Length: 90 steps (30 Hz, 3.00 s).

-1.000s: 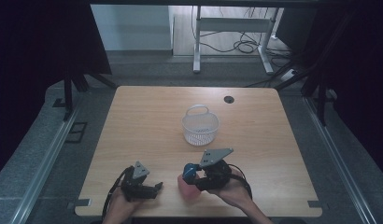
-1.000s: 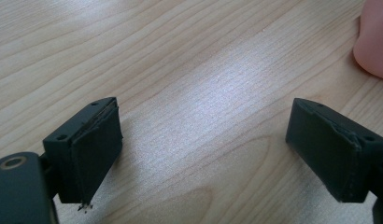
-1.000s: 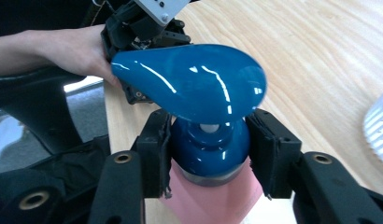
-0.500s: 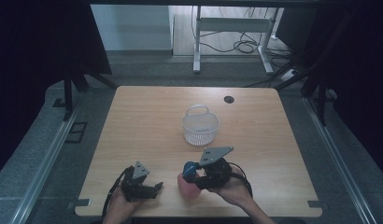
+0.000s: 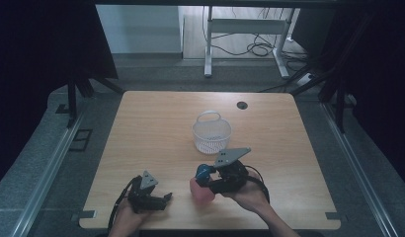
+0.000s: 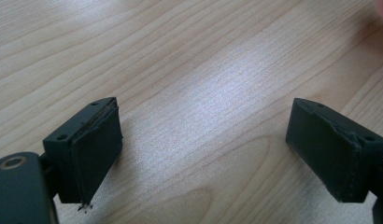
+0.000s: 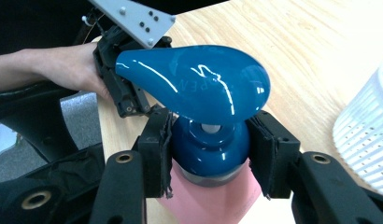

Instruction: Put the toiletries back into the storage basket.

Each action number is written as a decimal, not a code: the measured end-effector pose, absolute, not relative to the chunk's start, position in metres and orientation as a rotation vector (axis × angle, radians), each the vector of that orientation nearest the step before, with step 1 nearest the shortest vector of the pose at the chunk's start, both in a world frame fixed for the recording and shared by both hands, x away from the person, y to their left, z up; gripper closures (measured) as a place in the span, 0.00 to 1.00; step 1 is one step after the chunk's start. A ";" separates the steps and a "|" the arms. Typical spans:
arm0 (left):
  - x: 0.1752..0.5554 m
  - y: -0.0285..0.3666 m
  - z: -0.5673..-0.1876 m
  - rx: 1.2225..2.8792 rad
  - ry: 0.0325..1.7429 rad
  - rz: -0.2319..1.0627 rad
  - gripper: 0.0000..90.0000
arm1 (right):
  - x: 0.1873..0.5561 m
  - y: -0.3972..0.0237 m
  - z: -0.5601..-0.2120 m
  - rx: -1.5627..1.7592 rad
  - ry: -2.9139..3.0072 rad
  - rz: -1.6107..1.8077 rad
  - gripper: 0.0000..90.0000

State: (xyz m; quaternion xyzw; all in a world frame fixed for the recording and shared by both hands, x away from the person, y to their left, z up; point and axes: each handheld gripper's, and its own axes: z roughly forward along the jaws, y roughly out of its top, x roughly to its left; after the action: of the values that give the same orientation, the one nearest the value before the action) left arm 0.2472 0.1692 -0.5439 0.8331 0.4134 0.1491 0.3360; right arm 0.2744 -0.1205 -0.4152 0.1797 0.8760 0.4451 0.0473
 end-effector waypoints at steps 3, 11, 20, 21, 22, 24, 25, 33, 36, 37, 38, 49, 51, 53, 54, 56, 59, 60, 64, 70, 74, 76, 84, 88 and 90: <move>0.247 0.169 -0.544 2.173 1.076 0.390 0.11 | 0.278 -0.122 -0.411 0.553 2.666 1.360 0.59; 0.247 0.169 -0.544 2.173 1.074 0.390 0.11 | 0.285 -0.123 -0.401 0.567 2.649 1.356 0.59; 0.247 0.169 -0.544 2.172 1.074 0.390 0.11 | 0.294 -0.122 -0.396 0.592 2.642 1.356 0.59; 0.247 0.169 -0.544 2.175 1.073 0.391 0.11 | 0.294 -0.122 -0.396 0.592 2.642 1.356 0.59; 0.247 0.169 -0.544 2.173 1.074 0.390 0.11 | 0.296 -0.122 -0.395 0.590 2.639 1.356 0.59; 0.247 0.169 -0.544 2.175 1.074 0.391 0.11 | 0.297 -0.122 -0.393 0.588 2.636 1.357 0.59; 0.247 0.169 -0.544 2.175 1.073 0.391 0.11 | 0.297 -0.122 -0.392 0.595 2.635 1.360 0.59; 0.247 0.169 -0.544 2.175 1.074 0.392 0.11 | 0.306 -0.125 -0.378 0.609 2.609 1.370 0.59; 0.247 0.169 -0.544 2.173 1.074 0.391 0.11 | 0.311 -0.126 -0.373 0.621 2.599 1.369 0.59; 0.247 0.169 -0.544 2.174 1.074 0.391 0.11 | 0.314 -0.127 -0.371 0.631 2.593 1.369 0.59; 0.247 0.169 -0.544 2.174 1.074 0.391 0.11 | 0.314 -0.127 -0.371 0.631 2.593 1.369 0.59; 0.247 0.170 -0.544 2.176 1.072 0.392 0.11 | 0.333 -0.132 -0.352 0.682 2.542 1.380 0.59; 0.247 0.170 -0.544 2.176 1.072 0.392 0.11 | 0.336 -0.132 -0.349 0.691 2.535 1.380 0.59; 0.247 0.169 -0.544 2.175 1.073 0.392 0.11 | 0.340 -0.133 -0.346 0.700 2.526 1.379 0.59; 0.247 0.169 -0.544 2.173 1.073 0.391 0.11 | 0.342 -0.133 -0.345 0.707 2.521 1.379 0.59; 0.247 0.170 -0.544 2.176 1.072 0.391 0.11 | 0.345 -0.133 -0.343 0.719 2.512 1.374 0.59; 0.248 0.169 -0.544 2.173 1.073 0.392 0.11 | 0.353 -0.134 -0.338 0.737 2.495 1.366 0.59; 0.248 0.169 -0.544 2.174 1.073 0.391 0.11 | 0.353 -0.134 -0.338 0.737 2.495 1.366 0.59; 0.247 0.169 -0.544 2.174 1.073 0.391 0.11 | 0.361 -0.134 -0.333 0.752 2.474 1.361 0.59; 0.247 0.170 -0.544 2.176 1.073 0.392 0.11 | 0.375 -0.136 -0.323 0.790 2.424 1.345 0.59; 0.247 0.170 -0.544 2.176 1.073 0.392 0.11 | 0.381 -0.137 -0.320 0.805 2.404 1.334 0.59; 0.247 0.169 -0.544 2.174 1.075 0.390 0.11 | 0.386 -0.137 -0.319 0.817 2.393 1.330 0.59; 0.247 0.170 -0.544 2.176 1.073 0.392 0.11 | 0.403 -0.137 -0.323 0.853 2.356 1.288 0.59; 0.247 0.169 -0.544 2.170 1.075 0.391 0.12 | 0.411 -0.137 -0.328 0.872 2.345 1.281 0.59; 0.247 0.169 -0.544 2.170 1.075 0.391 0.11 | 0.415 -0.136 -0.331 0.879 2.341 1.270 0.59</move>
State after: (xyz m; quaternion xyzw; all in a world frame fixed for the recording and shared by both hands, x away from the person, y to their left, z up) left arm 0.2474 0.1693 -0.5442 0.8327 0.4126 0.1499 0.3374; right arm 0.4146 -0.1364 -0.3315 0.3091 0.8229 0.4464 0.1675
